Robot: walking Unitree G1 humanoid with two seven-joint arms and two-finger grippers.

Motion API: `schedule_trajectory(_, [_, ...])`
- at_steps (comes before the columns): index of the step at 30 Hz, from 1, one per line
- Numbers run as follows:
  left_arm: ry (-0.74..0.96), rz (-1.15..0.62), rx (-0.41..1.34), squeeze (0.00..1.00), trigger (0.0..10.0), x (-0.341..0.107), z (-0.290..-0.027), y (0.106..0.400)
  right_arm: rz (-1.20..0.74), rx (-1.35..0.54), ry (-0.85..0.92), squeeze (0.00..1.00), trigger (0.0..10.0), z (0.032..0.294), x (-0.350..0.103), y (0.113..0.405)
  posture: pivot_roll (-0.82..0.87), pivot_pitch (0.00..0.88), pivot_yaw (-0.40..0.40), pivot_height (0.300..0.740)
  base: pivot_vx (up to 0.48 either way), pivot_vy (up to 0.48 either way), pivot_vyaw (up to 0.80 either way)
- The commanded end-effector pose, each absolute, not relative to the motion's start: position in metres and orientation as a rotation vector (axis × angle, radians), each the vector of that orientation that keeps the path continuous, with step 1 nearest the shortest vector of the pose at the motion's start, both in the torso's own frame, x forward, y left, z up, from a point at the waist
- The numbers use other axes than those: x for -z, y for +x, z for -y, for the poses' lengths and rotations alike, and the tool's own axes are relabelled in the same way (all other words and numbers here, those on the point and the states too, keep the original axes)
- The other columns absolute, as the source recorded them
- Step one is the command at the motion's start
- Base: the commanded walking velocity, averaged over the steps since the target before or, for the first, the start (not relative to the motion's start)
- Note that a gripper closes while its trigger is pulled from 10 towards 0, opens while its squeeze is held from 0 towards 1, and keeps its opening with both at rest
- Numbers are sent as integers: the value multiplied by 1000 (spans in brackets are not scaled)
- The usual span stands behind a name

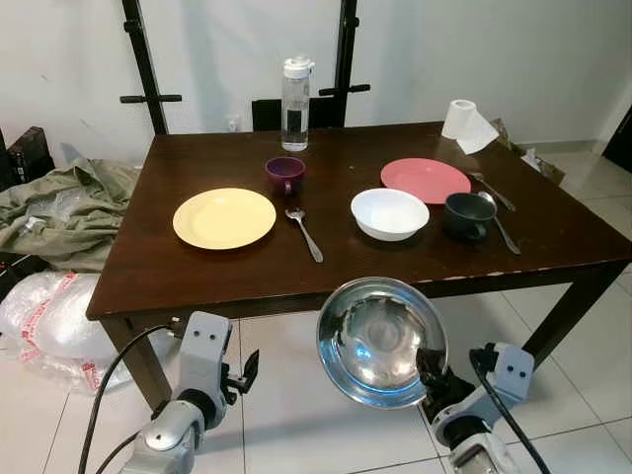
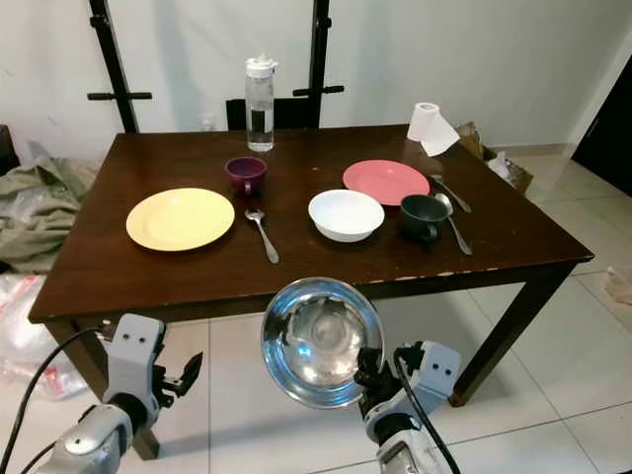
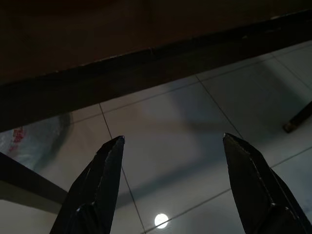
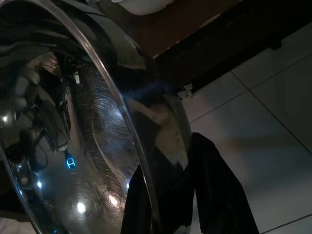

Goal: Setting the table

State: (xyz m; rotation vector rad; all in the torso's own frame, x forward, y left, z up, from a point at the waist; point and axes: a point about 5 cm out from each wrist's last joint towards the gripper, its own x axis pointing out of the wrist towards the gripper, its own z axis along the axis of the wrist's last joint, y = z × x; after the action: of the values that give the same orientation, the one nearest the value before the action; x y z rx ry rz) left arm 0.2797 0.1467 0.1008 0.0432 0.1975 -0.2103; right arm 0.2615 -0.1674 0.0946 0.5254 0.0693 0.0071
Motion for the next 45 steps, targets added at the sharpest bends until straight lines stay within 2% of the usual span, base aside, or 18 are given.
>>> schedule_trajectory(1, [61,-225,215,0,10000,-90,-148,275,-71,3,528,0,10000,169,-91,260,5,34,56,740,0,0,0])
schedule_trajectory(11, [29,-217,186,0,10000,-87,-147,276,-79,7,523,0,10000,169,-87,257,-3,41,56,740,0,0,0])
schedule_trajectory(45, [30,-201,209,0,10000,-86,-147,275,-91,21,514,0,10000,169,-81,253,-6,45,68,740,-357,0,0])
